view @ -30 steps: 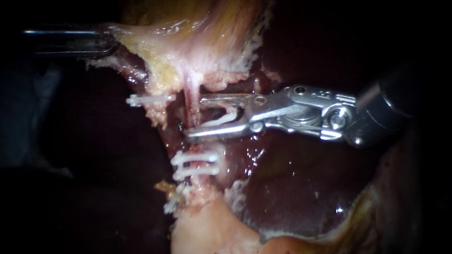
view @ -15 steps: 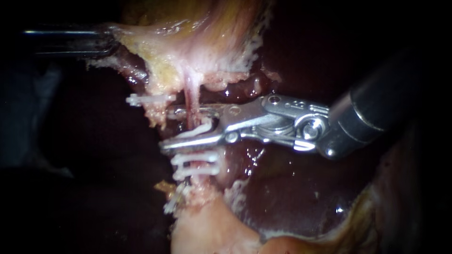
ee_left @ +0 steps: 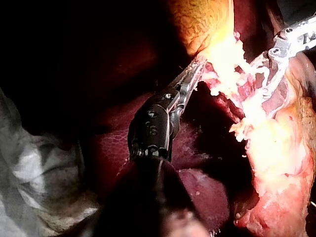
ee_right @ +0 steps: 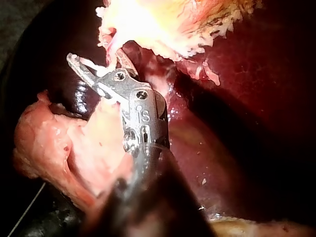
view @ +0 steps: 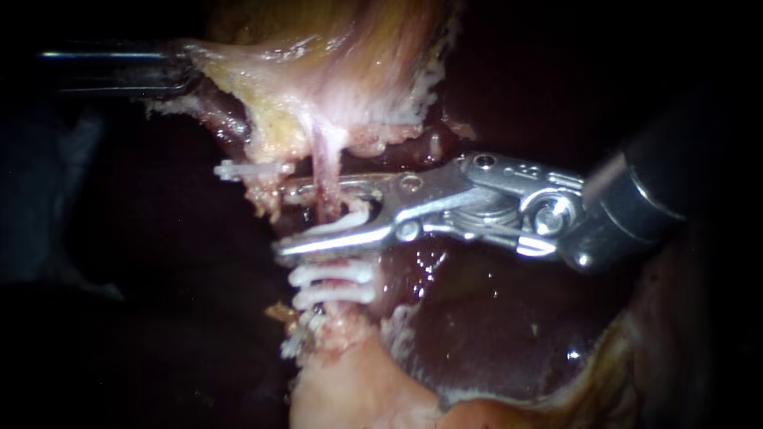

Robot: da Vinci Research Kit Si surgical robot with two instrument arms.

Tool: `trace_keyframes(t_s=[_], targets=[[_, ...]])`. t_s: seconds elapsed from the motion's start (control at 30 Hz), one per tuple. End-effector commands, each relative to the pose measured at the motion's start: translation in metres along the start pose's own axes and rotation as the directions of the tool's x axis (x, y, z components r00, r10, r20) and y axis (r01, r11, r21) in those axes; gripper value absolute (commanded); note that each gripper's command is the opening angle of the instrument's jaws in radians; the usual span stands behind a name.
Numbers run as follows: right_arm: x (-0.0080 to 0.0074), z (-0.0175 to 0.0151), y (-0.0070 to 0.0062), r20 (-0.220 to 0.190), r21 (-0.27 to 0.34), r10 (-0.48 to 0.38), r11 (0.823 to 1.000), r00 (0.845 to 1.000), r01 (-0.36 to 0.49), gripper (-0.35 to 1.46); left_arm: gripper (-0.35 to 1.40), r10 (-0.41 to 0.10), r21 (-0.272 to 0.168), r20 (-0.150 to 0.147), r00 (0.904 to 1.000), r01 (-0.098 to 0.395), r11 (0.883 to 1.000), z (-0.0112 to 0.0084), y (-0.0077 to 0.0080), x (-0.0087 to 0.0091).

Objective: Clipping third clip right tube

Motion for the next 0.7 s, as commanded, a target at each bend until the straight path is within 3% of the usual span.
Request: trace_keyframes(t_s=[0.03,0.3,0.7], targets=[[0.0002,0.0001,-0.0002,0.000,0.002,0.001,1.000,1.000,-0.001,0.44,-0.35,0.000,0.000,0.000,1.0000,0.000,1.000,0.0000,0.0000,0.0000],[0.0013,0.0000,-0.0016,-0.002,0.026,0.004,1.000,1.000,-0.004,0.39,-0.35,0.000,0.000,0.000,1.0000,0.000,1.000,-0.0001,0.0000,0.0000],[0.0016,-0.0001,-0.0016,-0.003,0.026,0.029,0.999,1.000,-0.029,0.10,-0.35,0.000,0.000,0.000,1.0000,0.000,1.000,0.0000,0.0000,0.0000]])
